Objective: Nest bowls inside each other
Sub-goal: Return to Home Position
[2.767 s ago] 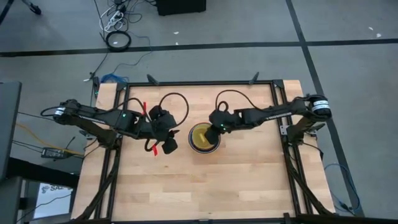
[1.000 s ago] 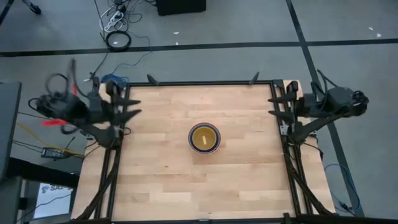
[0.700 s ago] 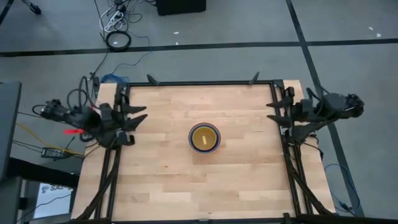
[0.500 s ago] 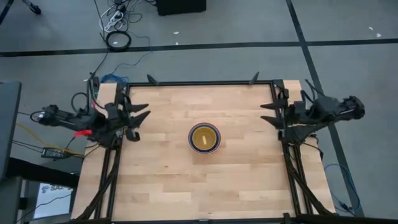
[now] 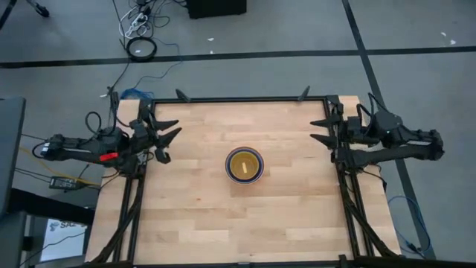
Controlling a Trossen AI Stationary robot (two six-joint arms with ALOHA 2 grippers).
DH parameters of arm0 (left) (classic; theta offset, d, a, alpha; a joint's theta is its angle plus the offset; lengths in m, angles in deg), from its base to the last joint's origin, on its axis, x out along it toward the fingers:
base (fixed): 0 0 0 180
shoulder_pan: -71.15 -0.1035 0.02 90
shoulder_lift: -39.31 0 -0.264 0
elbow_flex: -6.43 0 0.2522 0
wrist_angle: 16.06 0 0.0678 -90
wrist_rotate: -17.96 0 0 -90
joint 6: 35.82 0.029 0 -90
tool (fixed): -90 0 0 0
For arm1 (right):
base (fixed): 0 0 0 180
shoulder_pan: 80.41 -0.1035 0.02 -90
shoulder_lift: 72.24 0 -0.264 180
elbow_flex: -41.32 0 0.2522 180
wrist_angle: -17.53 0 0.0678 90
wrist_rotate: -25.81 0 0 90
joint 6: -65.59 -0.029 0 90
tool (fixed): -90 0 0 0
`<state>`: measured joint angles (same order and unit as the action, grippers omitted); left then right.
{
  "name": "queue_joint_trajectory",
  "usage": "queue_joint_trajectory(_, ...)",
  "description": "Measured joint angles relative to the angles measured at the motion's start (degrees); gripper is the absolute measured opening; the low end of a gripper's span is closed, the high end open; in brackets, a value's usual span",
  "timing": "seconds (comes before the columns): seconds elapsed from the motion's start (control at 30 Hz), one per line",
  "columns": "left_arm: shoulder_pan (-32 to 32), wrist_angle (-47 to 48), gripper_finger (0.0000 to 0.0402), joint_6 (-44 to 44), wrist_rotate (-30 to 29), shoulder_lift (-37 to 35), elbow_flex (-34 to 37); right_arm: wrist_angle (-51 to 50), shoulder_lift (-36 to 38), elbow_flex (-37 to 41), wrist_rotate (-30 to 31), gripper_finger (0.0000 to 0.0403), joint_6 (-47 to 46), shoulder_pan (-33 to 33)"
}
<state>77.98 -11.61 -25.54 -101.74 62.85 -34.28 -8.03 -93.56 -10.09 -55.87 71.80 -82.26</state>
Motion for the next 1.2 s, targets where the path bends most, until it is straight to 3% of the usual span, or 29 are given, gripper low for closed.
queue_joint_trajectory(0.37,4.70,-18.70,0.0131,-2.07,0.15,-5.17,16.72,13.16,4.57,17.37,-2.57,0.0177,-4.72,-0.02)
queue_joint_trajectory(0.73,5.00,-21.51,0.0131,-5.02,1.68,-4.75,26.49,33.47,4.09,36.49,-2.49,0.0176,-6.46,-1.15)
queue_joint_trajectory(0.83,5.31,-19.26,0.0131,-6.14,2.01,-4.36,26.46,31.93,3.91,37.02,-2.00,0.0178,-7.63,-1.16)
queue_joint_trajectory(1.03,5.38,-26.75,0.0131,-4.72,-0.01,-2.72,26.48,32.89,3.64,37.11,-1.70,0.0178,-6.74,-1.13)
queue_joint_trajectory(1.2,5.38,-29.60,0.0131,-0.07,-9.34,-2.77,26.48,32.64,3.61,37.13,-1.01,0.0177,-7.20,-1.13)
